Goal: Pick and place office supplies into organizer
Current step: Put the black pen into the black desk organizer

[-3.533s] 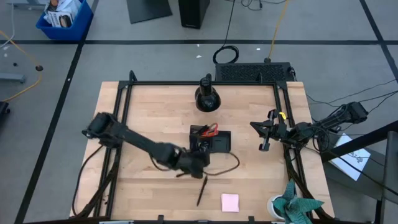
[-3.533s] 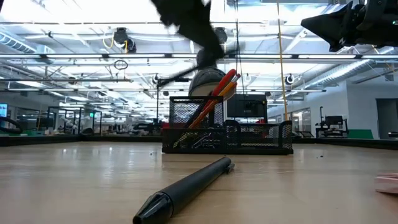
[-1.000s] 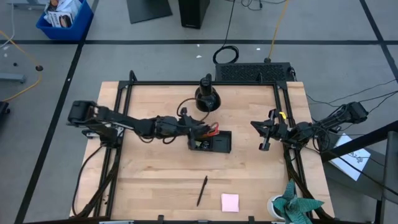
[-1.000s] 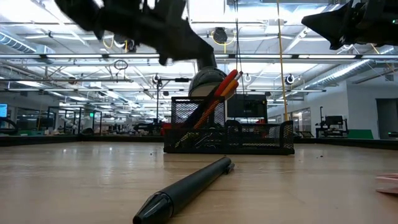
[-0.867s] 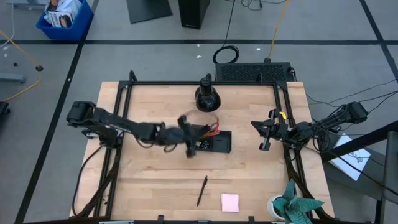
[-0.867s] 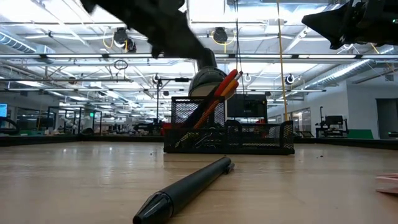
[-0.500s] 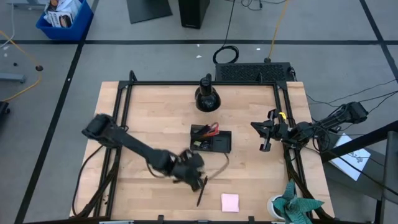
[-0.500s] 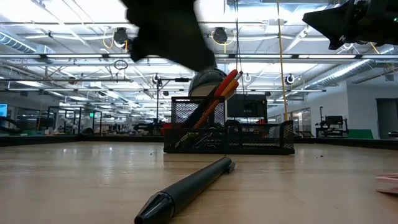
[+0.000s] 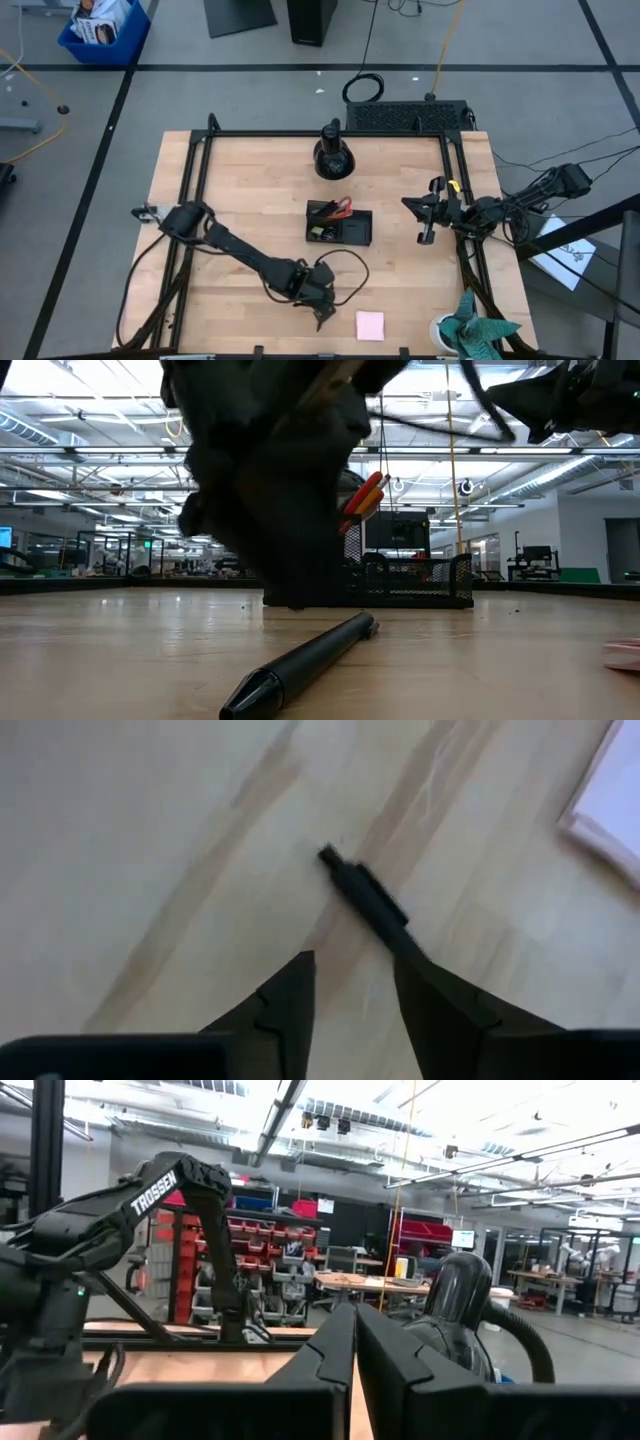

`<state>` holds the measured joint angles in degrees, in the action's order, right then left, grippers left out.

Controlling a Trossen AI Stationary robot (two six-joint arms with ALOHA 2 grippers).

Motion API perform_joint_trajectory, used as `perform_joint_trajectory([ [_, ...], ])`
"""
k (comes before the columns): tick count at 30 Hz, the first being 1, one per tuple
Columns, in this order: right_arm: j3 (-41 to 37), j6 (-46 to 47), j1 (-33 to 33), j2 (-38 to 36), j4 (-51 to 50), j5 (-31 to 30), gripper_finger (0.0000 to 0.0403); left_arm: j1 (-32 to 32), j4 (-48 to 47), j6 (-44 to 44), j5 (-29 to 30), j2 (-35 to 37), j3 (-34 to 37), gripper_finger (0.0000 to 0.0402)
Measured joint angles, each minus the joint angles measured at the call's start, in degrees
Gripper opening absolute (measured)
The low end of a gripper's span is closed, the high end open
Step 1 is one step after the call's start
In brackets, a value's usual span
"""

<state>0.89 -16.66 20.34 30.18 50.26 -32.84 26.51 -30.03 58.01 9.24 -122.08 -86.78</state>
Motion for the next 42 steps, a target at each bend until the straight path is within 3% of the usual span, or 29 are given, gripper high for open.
perform_joint_trajectory([
  [12, 0.0, -1.4, 0.0, -0.1, 0.5, -0.1, 0.0009, -1.0, 1.6, 0.6, -0.9, -1.2, 0.0, 0.0238],
  [19, 0.0, -1.4, 0.0, -0.1, 0.5, -0.1, 0.0009, -1.7, 6.9, -3.1, -3.8, -1.2, 0.0, 0.0269],
  [42, 0.0, -1.6, 0.0, -0.1, 0.5, -0.3, 0.0009, -1.8, 2.1, -7.8, -3.4, -4.7, -0.3, 0.018],
])
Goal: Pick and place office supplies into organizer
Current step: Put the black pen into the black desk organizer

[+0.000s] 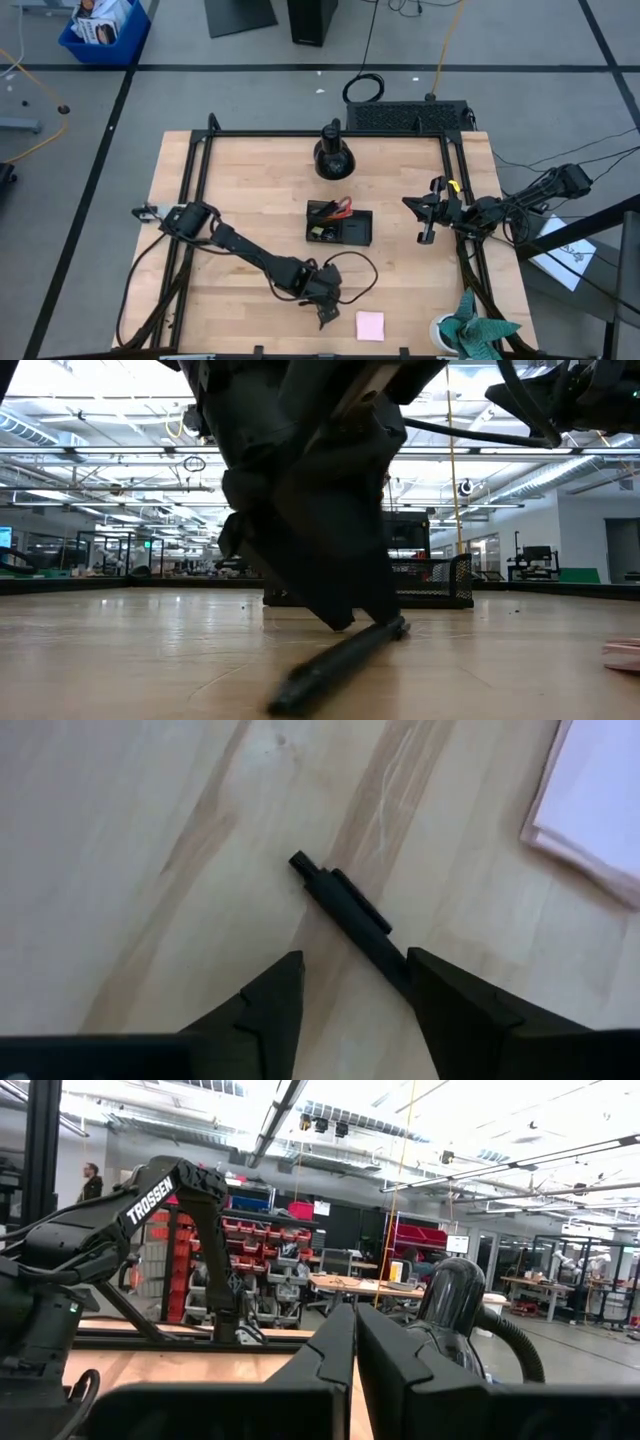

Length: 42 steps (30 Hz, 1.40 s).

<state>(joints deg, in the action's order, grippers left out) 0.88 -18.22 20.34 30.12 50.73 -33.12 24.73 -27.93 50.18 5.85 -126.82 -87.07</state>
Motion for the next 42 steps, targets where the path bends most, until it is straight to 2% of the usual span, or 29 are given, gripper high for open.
perform_joint_trajectory([
  [8, 0.0, 0.0, 0.0, 0.0, 0.0, 0.0, 0.0009, 0.0, -8.8, 1.4, 0.2, 0.5, -0.2, 0.0161],
  [13, 0.0, 0.0, 0.0, 0.0, -0.2, -0.1, 0.0009, 0.3, -12.8, -0.7, 0.3, 0.4, -0.3, 0.0156],
  [19, 0.0, 0.1, 0.0, 0.0, -0.3, -0.1, 0.0009, 0.3, -12.1, -6.8, 1.7, 0.4, -0.2, 0.0156],
  [30, 0.0, 0.1, 0.0, 0.0, -0.3, -0.1, 0.0009, -0.5, -9.2, -23.0, 2.0, 0.6, -0.6, 0.0157],
  [34, 0.0, 0.1, 0.0, 0.0, -0.2, -0.1, 0.0009, -1.5, -8.1, -24.4, -0.4, 0.4, -2.0, 0.0157],
  [42, 0.0, 0.0, 0.0, 0.0, -0.2, -0.1, 0.0009, -2.2, -5.5, -24.6, -0.9, 0.1, -4.3, 0.0156],
])
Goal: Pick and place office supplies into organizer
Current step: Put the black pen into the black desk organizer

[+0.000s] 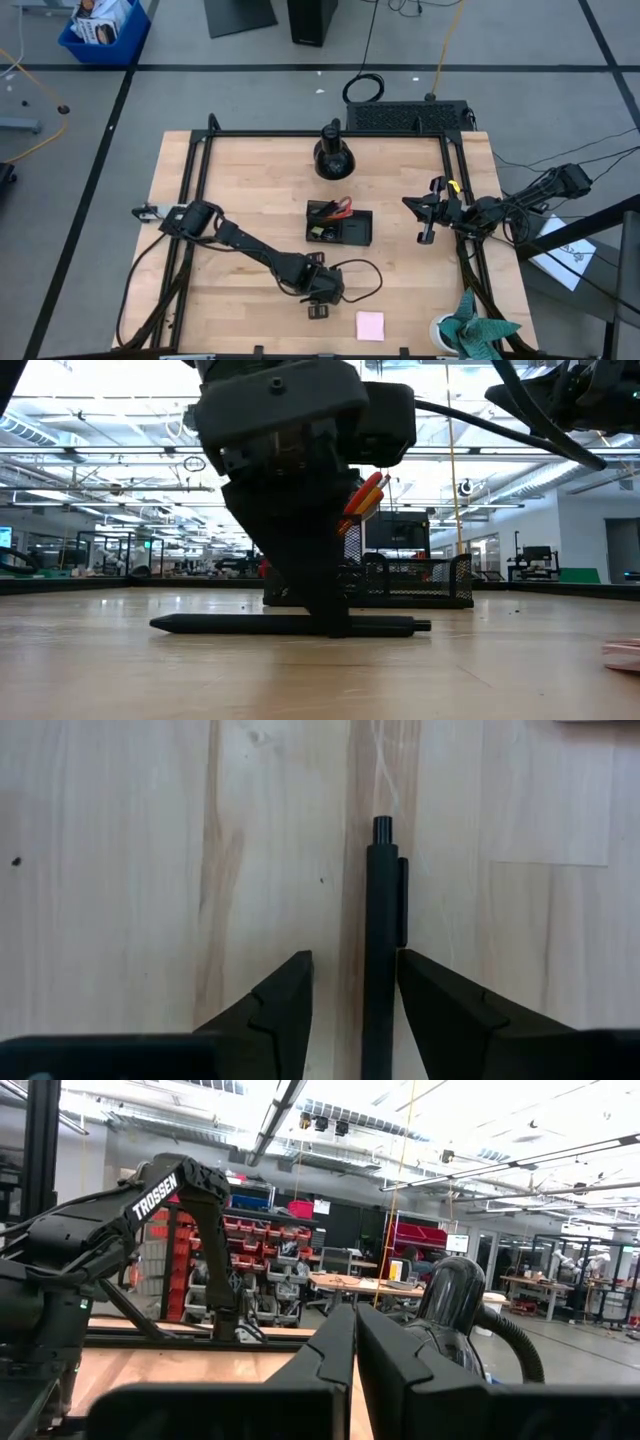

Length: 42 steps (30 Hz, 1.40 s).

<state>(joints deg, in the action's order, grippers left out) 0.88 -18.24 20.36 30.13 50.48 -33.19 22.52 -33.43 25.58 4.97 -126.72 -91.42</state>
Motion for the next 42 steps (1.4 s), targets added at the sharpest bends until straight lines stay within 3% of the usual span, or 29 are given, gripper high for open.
perform_joint_trajectory([
  [10, 0.0, 0.0, 0.0, 0.0, 0.0, 0.0, 0.0009, 0.1, -5.0, 2.2, -0.2, 0.0, -0.3, 0.0147],
  [26, 0.0, 0.0, 0.0, 0.0, -0.2, 0.0, 0.0009, 5.0, -17.7, 3.9, -2.1, 0.4, 0.7, 0.0011],
  [31, 0.0, 0.1, 0.0, 0.0, -0.2, 0.0, 0.0009, 6.4, -23.3, 7.3, -3.4, 0.4, 0.7, 0.0028],
  [42, 0.0, 0.2, 0.0, 0.0, -0.2, 0.0, 0.0009, 7.5, -24.6, 9.1, 0.3, 0.5, -1.3, 0.0068],
])
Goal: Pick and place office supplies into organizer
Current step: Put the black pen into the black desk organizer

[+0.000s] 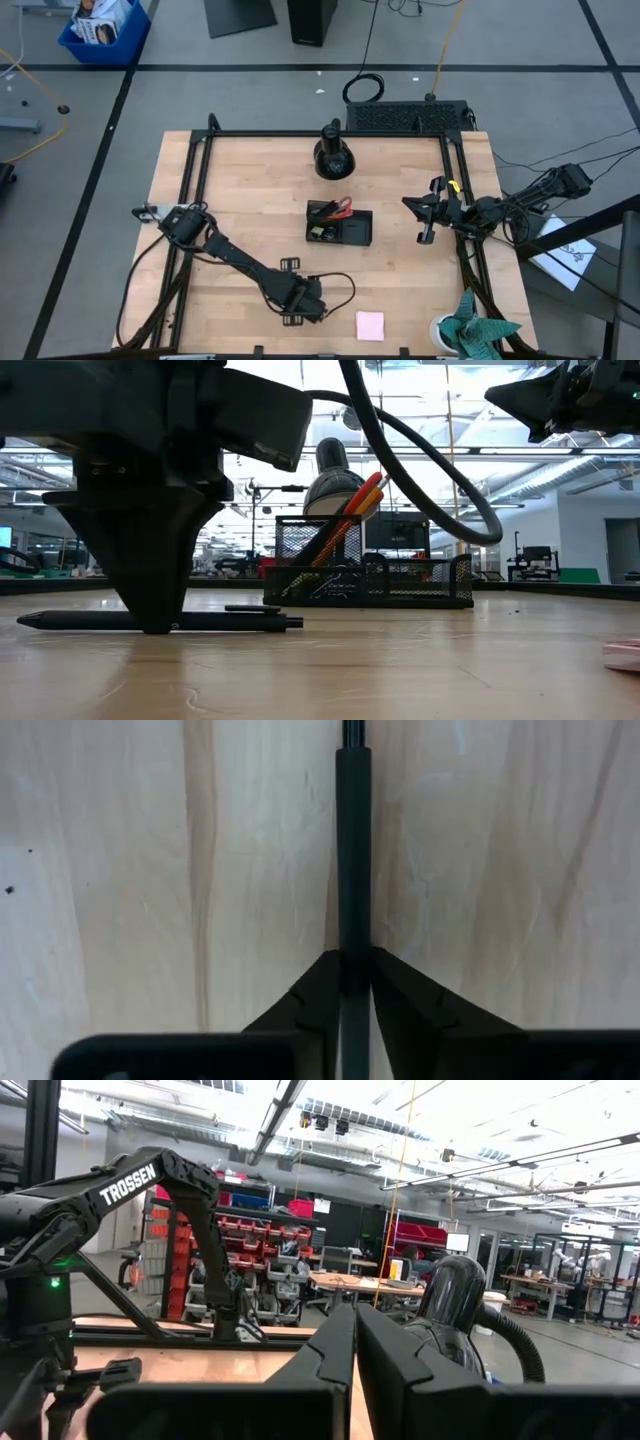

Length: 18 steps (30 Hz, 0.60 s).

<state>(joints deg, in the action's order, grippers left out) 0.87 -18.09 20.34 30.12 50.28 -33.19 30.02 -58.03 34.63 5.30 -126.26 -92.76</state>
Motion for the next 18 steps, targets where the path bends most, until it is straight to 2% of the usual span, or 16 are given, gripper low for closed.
perform_joint_trajectory([
  [5, 0.0, 0.0, 0.0, 0.0, 0.0, 0.0, 0.0009, 0.1, -0.1, -2.6, -0.6, 1.4, -1.2, 0.0106],
  [14, 0.0, 0.0, 0.0, 0.0, 0.0, 0.0, 0.0009, 0.5, -0.5, -1.8, 0.2, 3.0, -3.9, 0.0186],
  [18, 0.0, -0.1, 0.0, 0.0, 0.0, 0.0, 0.0009, 0.4, 3.5, -1.4, 0.6, 3.2, -4.2, 0.0216],
])
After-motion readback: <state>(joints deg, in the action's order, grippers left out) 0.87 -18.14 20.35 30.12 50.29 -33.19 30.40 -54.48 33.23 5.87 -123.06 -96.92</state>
